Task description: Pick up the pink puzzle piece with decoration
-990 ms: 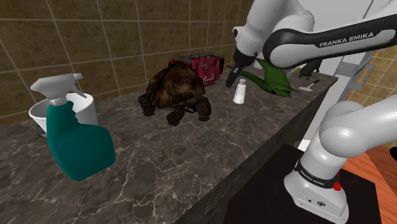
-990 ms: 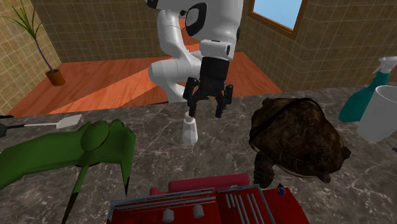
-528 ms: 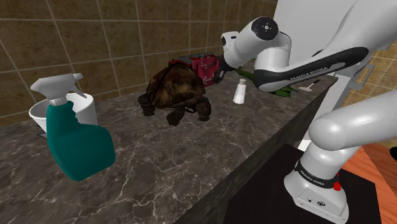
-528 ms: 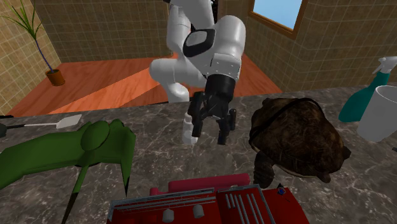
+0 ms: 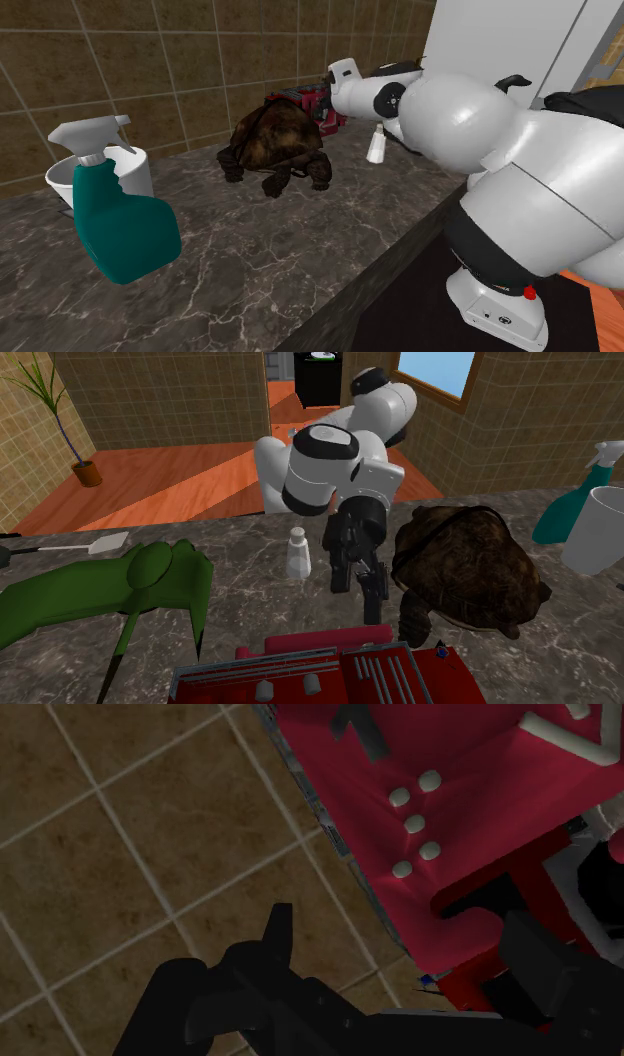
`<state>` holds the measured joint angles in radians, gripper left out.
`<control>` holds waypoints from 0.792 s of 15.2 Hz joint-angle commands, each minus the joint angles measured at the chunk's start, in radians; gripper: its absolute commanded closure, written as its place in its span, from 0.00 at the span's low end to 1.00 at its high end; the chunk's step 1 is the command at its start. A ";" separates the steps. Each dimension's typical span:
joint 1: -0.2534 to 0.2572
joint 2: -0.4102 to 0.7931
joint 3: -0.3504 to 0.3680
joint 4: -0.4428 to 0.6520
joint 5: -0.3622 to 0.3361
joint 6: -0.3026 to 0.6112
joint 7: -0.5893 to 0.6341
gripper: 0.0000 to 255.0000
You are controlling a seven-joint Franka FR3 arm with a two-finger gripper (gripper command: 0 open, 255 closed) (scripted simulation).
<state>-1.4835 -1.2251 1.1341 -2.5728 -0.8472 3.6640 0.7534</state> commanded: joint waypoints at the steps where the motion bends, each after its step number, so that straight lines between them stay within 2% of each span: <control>1: -0.128 -0.151 0.059 0.036 0.173 0.129 -0.026 0.00; 8: -0.143 -0.244 0.141 -0.002 0.273 0.165 -0.004 0.00; 10: -0.144 -0.252 0.148 -0.004 0.281 0.168 -0.001 0.00; 11: -0.148 -0.253 0.150 -0.004 0.284 0.171 -0.002 1.00; 12: -0.149 -0.254 0.150 -0.004 0.284 0.172 -0.002 1.00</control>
<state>-1.6299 -1.4776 1.2807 -2.5753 -0.5634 3.8352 0.7509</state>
